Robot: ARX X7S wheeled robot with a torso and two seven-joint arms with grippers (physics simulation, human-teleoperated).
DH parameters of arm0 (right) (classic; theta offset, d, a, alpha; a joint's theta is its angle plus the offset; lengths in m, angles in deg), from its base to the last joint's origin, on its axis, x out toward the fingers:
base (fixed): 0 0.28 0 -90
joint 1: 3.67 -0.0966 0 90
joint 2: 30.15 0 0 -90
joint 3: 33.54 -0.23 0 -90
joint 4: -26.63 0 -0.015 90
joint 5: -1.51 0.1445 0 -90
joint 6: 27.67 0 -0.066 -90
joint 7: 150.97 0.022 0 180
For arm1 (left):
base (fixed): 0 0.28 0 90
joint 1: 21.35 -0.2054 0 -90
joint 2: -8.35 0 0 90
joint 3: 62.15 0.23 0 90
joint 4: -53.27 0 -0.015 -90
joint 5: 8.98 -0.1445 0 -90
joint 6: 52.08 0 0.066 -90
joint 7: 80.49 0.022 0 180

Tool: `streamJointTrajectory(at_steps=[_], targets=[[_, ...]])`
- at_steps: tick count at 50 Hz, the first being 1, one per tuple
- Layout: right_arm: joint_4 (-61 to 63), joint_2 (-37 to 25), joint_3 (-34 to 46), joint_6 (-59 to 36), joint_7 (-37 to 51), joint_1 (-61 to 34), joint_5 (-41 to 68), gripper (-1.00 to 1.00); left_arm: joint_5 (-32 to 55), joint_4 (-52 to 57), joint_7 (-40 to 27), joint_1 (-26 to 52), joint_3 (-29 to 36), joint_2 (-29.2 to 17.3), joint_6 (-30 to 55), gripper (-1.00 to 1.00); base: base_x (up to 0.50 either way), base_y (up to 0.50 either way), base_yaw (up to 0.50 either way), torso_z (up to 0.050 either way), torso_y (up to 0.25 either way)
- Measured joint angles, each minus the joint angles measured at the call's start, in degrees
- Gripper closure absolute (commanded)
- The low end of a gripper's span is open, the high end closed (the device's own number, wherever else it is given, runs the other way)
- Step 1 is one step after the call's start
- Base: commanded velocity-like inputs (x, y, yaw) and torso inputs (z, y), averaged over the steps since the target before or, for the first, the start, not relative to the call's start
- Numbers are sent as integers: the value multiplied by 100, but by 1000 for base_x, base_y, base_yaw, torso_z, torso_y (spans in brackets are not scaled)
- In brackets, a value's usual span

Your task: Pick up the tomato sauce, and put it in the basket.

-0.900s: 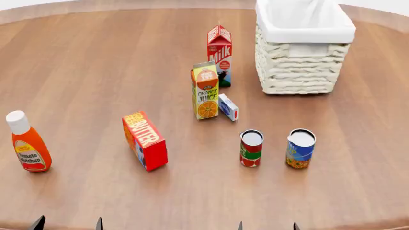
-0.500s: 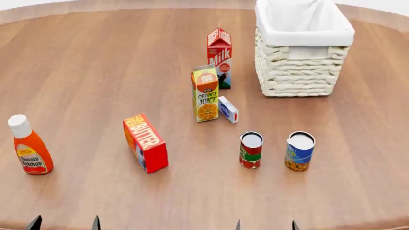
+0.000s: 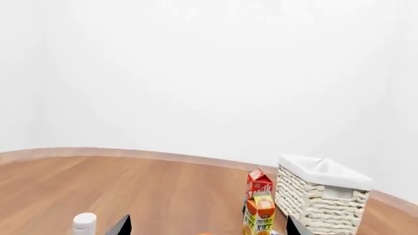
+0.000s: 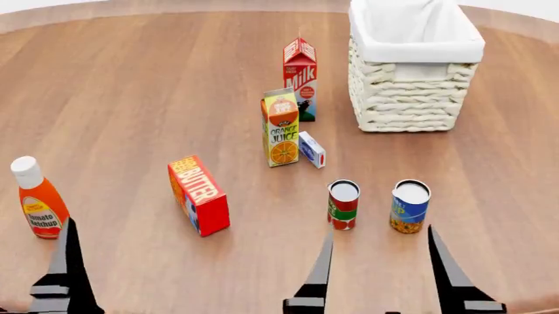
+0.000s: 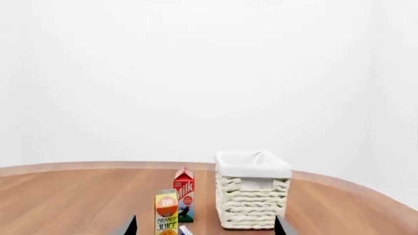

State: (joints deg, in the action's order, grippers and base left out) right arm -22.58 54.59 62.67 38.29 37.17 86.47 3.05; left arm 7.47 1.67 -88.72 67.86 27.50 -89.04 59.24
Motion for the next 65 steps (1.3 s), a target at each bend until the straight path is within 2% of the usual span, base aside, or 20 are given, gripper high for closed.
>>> streamJointTrajectory(at_steps=[16,43,65], targets=[[1375,-170,217,-1166,201,-286,-68,-100,658,1283,-406,165,-348,-256,950,-100,4,0,0,0,0],[1870,-317,503,-1691,584,-423,-55,-100,955,1772,-651,61,-329,-465,1128,-100,499,0,0,0,0],[1843,-1356,877,-1461,2161,-695,1308,-100,1048,1817,-792,-13,-224,-603,1014,-100,500,-12,0,0,1]])
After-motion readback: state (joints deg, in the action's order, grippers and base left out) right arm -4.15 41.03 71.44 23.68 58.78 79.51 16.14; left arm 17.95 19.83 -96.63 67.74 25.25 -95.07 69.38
